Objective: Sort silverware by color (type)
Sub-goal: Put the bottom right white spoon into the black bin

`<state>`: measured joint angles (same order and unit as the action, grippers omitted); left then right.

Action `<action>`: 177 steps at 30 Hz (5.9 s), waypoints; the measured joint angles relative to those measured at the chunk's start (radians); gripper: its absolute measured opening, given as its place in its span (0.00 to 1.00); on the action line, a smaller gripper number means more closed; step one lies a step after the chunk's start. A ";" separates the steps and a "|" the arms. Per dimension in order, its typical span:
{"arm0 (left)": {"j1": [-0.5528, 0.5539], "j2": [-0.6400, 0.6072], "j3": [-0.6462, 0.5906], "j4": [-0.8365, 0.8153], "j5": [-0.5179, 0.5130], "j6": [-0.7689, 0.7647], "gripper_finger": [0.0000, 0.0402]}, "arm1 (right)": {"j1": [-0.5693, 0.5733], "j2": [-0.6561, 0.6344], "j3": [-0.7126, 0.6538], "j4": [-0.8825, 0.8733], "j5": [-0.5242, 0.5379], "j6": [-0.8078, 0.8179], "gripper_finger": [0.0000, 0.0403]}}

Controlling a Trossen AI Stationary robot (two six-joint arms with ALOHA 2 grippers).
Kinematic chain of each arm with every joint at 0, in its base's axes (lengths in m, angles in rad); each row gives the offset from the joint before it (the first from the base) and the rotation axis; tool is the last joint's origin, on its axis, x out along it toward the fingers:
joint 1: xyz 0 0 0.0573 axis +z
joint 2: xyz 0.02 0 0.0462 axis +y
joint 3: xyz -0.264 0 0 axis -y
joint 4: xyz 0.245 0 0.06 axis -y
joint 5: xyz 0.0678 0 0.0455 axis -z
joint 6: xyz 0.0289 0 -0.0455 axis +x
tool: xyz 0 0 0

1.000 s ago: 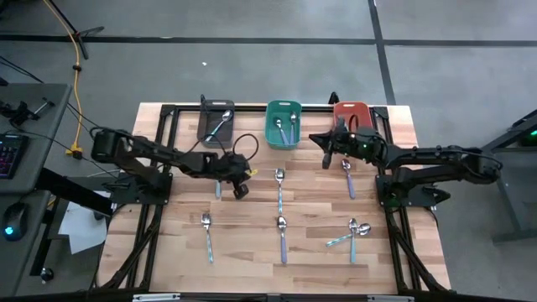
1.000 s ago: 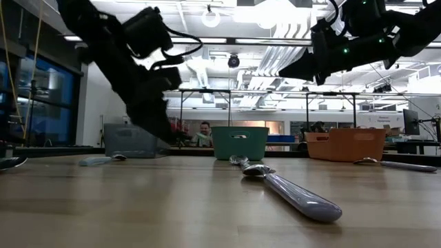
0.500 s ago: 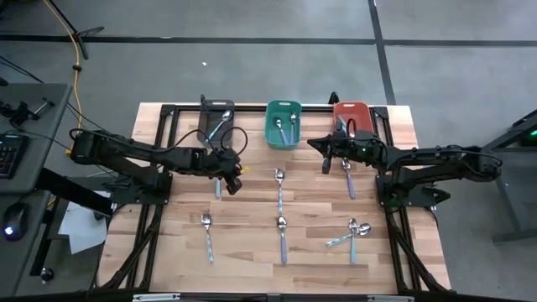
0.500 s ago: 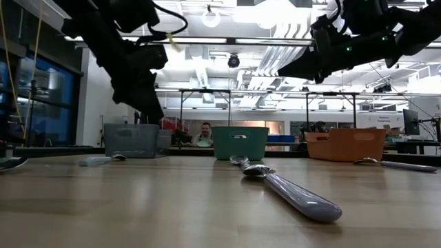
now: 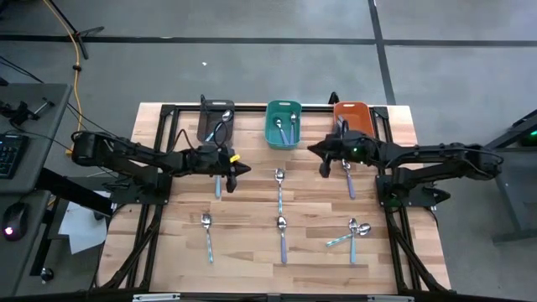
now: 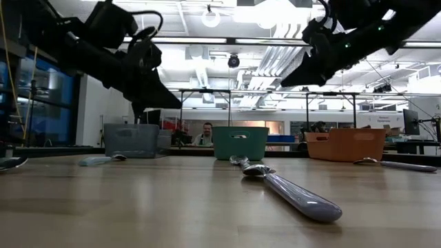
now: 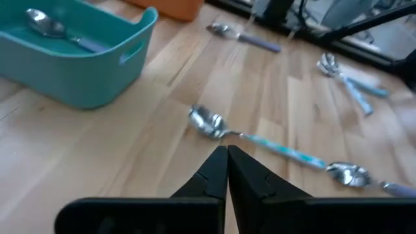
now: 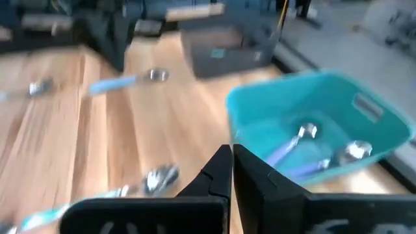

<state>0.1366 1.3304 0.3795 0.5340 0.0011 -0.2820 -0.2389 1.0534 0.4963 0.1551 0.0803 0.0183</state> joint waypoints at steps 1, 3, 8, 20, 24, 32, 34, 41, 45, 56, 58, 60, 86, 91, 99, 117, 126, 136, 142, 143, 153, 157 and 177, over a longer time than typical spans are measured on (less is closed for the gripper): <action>0.007 0.000 -0.001 -0.008 0.008 0.009 0.00 | 0.022 0.000 0.012 -0.049 0.011 0.000 0.00; 0.013 0.000 -0.001 -0.012 0.012 0.026 0.00 | 0.075 0.000 0.046 -0.162 0.024 0.009 0.00; 0.014 0.000 -0.001 -0.013 0.014 0.057 0.00 | 0.244 0.010 0.154 -0.522 0.046 0.138 0.02; 0.007 0.000 -0.001 -0.018 0.014 0.066 0.00 | 0.701 0.148 0.234 -0.856 0.009 0.541 0.29; 0.007 0.000 -0.001 -0.018 0.014 0.050 0.00 | 0.807 0.220 0.234 -0.836 -0.012 0.642 0.32; 0.007 0.000 -0.001 -0.020 0.014 0.040 0.00 | 0.914 0.373 0.245 -0.821 -0.073 0.726 0.32; 0.006 0.000 -0.001 -0.020 0.014 0.038 0.00 | 0.920 0.400 0.251 -0.818 -0.083 0.725 0.32; 0.007 0.000 -0.001 -0.020 0.014 0.032 0.00 | 0.921 0.466 0.253 -0.781 -0.133 0.709 0.32; 0.007 0.000 -0.001 -0.020 0.014 0.032 0.00 | 0.921 0.500 0.255 -0.774 -0.134 0.681 0.31; 0.006 0.001 -0.001 -0.021 0.014 0.021 0.00 | 0.906 0.526 0.256 -0.783 -0.126 0.611 0.07; 0.007 0.001 -0.001 -0.021 0.014 -0.002 0.00 | 0.906 0.525 0.264 -0.795 -0.125 0.605 0.03; 0.007 0.001 -0.001 -0.020 0.014 -0.047 0.00 | 0.906 0.527 0.287 -0.825 -0.125 0.597 0.01; 0.161 0.231 0.024 0.241 0.513 -0.272 0.22 | 0.342 0.540 0.615 -0.870 0.129 -0.326 0.00; 0.142 0.278 0.076 0.241 0.550 -0.347 0.33 | 0.271 0.605 0.685 -0.858 0.154 -0.541 0.00; 0.110 0.366 0.179 0.213 0.550 -0.437 0.48 | 0.273 0.745 0.778 -0.842 0.199 -0.729 0.00; 0.086 0.456 0.287 0.166 0.599 -0.481 0.47 | 0.272 0.775 0.821 -0.722 0.207 -0.837 0.00; 0.086 0.458 0.284 0.140 0.596 -0.412 0.13 | 0.272 0.774 0.821 -0.704 0.205 -0.841 0.00; 0.112 0.454 0.288 0.118 0.601 -0.327 0.06 | 0.299 0.774 0.821 -0.654 0.271 -0.782 0.12; 0.150 0.454 0.287 0.108 0.598 -0.293 0.06 | 0.318 0.772 0.850 -0.657 0.400 -0.747 0.24; 0.162 0.455 0.287 0.098 0.597 -0.284 0.06 | 0.319 0.769 0.856 -0.657 0.415 -0.736 0.24; 0.320 0.288 0.286 -0.144 0.506 -0.082 0.06 | 0.318 0.586 0.775 -0.641 0.415 -0.607 0.06; 0.360 0.120 0.286 -0.310 0.422 -0.019 0.06 | 0.318 0.488 0.667 -0.575 0.404 -0.547 0.01; 0.641 -0.166 0.319 -1.105 0.062 0.074 0.06 | 0.317 0.298 0.325 -0.230 0.402 -0.442 0.00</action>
<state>0.7780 1.1642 0.6989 -0.5710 0.0633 -0.2077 0.0784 1.3518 0.8215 -0.0745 0.4820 -0.4234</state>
